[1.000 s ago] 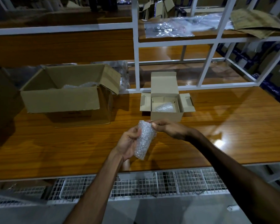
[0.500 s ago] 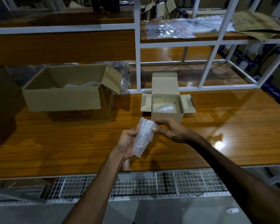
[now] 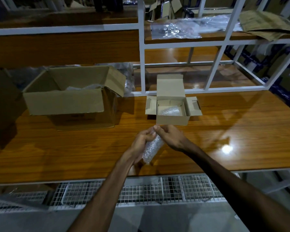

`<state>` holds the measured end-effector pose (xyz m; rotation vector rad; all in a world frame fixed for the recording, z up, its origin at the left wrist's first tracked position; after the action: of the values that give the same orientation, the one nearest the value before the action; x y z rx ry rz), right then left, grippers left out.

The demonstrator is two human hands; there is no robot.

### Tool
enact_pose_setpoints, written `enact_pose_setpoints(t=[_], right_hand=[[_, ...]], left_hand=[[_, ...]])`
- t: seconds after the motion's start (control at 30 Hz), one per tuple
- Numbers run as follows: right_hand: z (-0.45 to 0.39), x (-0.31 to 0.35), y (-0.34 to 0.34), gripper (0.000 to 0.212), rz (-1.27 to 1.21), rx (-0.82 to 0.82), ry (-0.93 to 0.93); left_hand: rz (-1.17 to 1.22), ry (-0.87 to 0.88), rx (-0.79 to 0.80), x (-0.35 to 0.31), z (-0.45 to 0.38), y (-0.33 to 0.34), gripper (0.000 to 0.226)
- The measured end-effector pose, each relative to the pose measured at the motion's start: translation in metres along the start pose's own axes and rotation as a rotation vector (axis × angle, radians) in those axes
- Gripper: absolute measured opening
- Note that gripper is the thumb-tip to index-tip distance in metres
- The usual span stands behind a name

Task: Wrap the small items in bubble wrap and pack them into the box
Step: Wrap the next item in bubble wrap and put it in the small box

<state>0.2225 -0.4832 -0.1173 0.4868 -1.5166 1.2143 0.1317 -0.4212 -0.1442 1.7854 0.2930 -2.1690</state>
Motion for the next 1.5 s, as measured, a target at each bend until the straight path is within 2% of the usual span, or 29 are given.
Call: enact_pose_setpoints(t=[0.1, 0.2, 0.27, 0.37, 0.47, 0.7, 0.83, 0.97, 1.07, 1.17, 1.27, 1.4, 1.5], right_hand=[[0.001, -0.009, -0.005, 0.063, -0.119, -0.122, 0.060], [0.007, -0.024, -0.016, 0.049, -0.395, -0.284, 0.110], [0.012, -0.028, -0.021, 0.046, -0.475, -0.375, 0.081], [0.022, -0.030, -0.020, 0.046, -0.511, -0.456, 0.057], [0.027, -0.036, -0.016, 0.052, -0.562, -0.514, 0.079], [0.033, -0.046, -0.024, 0.058, -0.636, -0.573, 0.083], [0.036, -0.045, -0.036, 0.051, -0.614, -0.583, 0.050], [0.038, -0.044, -0.049, 0.050, -0.546, -0.611, -0.037], [0.038, -0.047, -0.061, 0.048, -0.552, -0.620, -0.047], [0.034, -0.050, -0.066, 0.046, -0.531, -0.584, -0.053], [0.029, -0.059, -0.067, 0.046, -0.503, -0.539, -0.077], [0.024, -0.076, -0.065, 0.057, -0.429, -0.499, -0.055], [0.023, -0.081, -0.068, 0.046, -0.410, -0.450, -0.015]], left_hand=[[-0.067, 0.017, -0.190, 0.001, -0.002, -0.014, 0.034], [0.047, 0.020, -0.459, 0.015, 0.009, -0.034, 0.021], [0.057, 0.058, -0.581, 0.019, 0.018, -0.041, 0.021], [-0.002, 0.101, -0.683, 0.021, 0.024, -0.042, 0.031], [-0.007, 0.107, -0.777, 0.018, 0.027, -0.043, 0.027], [0.056, 0.115, -0.824, 0.016, 0.019, -0.034, 0.008], [0.129, 0.146, -0.898, 0.011, 0.012, -0.026, 0.013], [0.029, 0.145, -0.997, 0.009, 0.004, -0.012, 0.007], [0.015, 0.127, -1.006, 0.010, -0.006, 0.007, 0.020], [0.069, 0.127, -0.894, 0.012, -0.025, 0.025, 0.022], [0.071, 0.085, -0.855, 0.012, -0.036, 0.041, 0.038], [0.145, 0.060, -0.861, 0.012, -0.046, 0.051, 0.046], [0.190, 0.005, -0.851, 0.017, -0.060, 0.050, 0.052]])
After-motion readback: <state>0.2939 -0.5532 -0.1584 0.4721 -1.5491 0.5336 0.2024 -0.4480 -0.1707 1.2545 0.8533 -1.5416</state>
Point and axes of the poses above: each hand's wrist, its own z-axis away from the middle knuckle, its own y-axis out of the palm, x = y × z, the point moved 9 cm from there along -z, towards the middle knuckle, and after that the axes turned 15 degrees about -z, right-handed, at the moved point
